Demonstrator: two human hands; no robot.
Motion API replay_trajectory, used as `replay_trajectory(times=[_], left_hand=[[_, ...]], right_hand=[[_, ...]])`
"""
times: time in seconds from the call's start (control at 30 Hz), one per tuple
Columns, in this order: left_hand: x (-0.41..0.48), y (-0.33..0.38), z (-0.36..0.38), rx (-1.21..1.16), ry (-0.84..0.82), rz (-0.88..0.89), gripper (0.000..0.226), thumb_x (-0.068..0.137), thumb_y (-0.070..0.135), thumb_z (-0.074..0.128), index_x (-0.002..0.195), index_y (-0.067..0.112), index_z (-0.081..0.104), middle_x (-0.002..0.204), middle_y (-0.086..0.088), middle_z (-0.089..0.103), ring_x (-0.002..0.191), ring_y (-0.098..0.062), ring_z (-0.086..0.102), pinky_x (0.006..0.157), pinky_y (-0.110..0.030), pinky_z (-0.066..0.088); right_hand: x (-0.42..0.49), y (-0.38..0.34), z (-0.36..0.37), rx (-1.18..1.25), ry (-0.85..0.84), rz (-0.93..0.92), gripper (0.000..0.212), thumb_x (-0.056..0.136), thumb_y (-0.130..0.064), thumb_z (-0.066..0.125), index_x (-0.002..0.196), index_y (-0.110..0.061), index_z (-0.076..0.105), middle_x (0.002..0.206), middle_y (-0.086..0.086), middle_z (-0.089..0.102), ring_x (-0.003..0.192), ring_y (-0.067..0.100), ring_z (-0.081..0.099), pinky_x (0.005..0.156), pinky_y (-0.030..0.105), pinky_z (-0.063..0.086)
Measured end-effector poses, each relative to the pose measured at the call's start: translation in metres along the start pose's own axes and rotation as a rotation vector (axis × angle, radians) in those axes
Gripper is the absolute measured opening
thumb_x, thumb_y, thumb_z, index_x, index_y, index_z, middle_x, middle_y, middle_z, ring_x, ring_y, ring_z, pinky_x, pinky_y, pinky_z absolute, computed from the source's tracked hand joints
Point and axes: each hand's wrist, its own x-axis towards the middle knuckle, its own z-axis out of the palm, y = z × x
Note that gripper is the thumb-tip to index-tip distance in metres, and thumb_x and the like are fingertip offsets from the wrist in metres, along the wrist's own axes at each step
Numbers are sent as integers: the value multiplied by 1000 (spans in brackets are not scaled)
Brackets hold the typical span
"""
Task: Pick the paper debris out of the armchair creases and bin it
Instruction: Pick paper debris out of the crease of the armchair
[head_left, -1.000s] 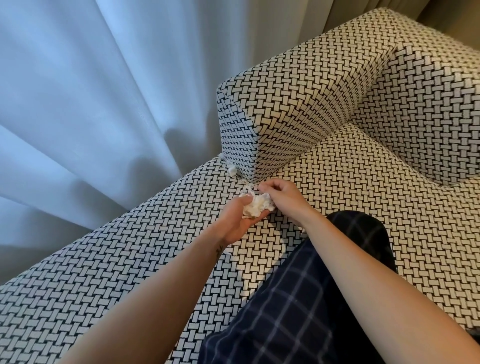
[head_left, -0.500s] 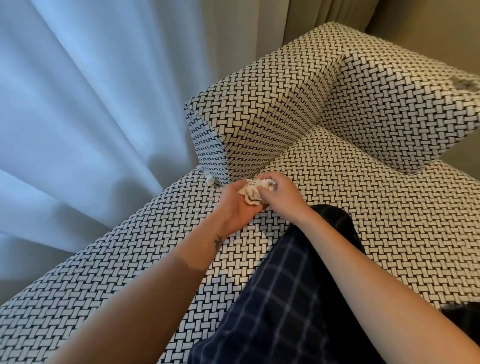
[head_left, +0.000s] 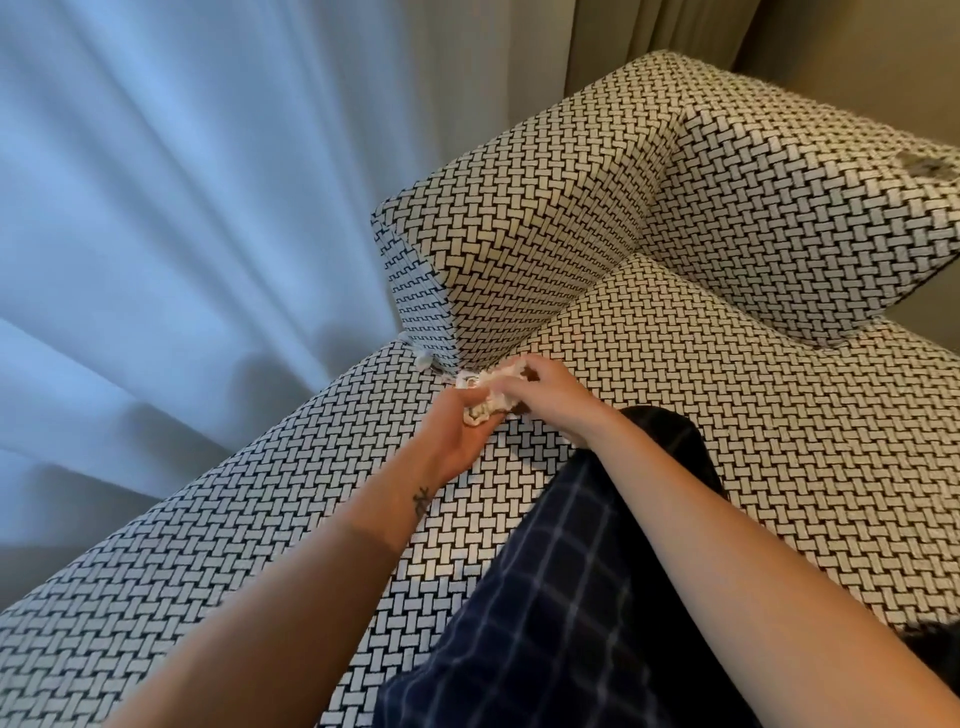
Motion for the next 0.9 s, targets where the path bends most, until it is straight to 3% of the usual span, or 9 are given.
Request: replay_trajectory(times=[0.07,0.13,0.23,0.37,0.43,0.57,0.77,0.9], left_hand=[[0,3,-13,14,53,17,32,98,-5,44,130,-8,47,126,-28,58,113,-31,62,98,-37,54],[1,8,-26,32,118,43,31,98,-4,44,129,-8,48,127,-27,58,118,-31,60,98,-36,54],[6,13,-42,49,205,72,27,98,-1,46,125,-6,51,128,-26,59,119,-32,60,98,-36,54],[8,20,-56,80,294,104,37,97,4,50,133,-5,48,132,-27,58,119,-35,61,102,-40,53],[9,23,-63,68,325,114,36,98,8,52,132,-4,50,130,-27,61,116,-35,64,101,-43,54],[9,30,-77,27,342,136,33,101,17,54,128,-1,55,124,-23,67,113,-33,67,99,-42,56],[12,36,-80,1,385,177,20,102,17,53,114,3,62,116,-20,70,105,-30,70,86,-36,59],[16,42,-80,-5,452,209,14,102,17,54,109,7,62,109,-15,71,97,-25,71,74,-33,59]], right_hand=[[5,1,6,35,-38,25,20,95,-32,65,113,-24,69,116,-1,68,98,17,66,76,30,54],[10,2,12,57,-52,41,18,93,-34,63,109,-29,71,115,0,70,105,20,67,93,40,56],[15,6,19,-78,-33,36,25,98,-29,56,121,-28,65,107,4,71,104,26,68,98,48,55],[19,14,29,-316,-33,4,35,99,-22,58,134,-21,59,130,-2,60,114,18,61,100,35,52],[21,16,36,-400,-46,-24,43,95,-22,65,137,-21,56,132,1,53,113,17,58,97,31,52],[29,15,51,-549,-67,-76,58,92,-30,69,145,-22,48,140,1,46,129,19,46,112,39,41],[36,18,59,-639,-14,-152,61,93,-32,69,148,-21,46,139,3,46,134,21,40,113,38,34],[41,18,68,-671,-33,-219,57,93,-35,69,146,-23,51,127,-2,49,125,17,44,106,34,39]])
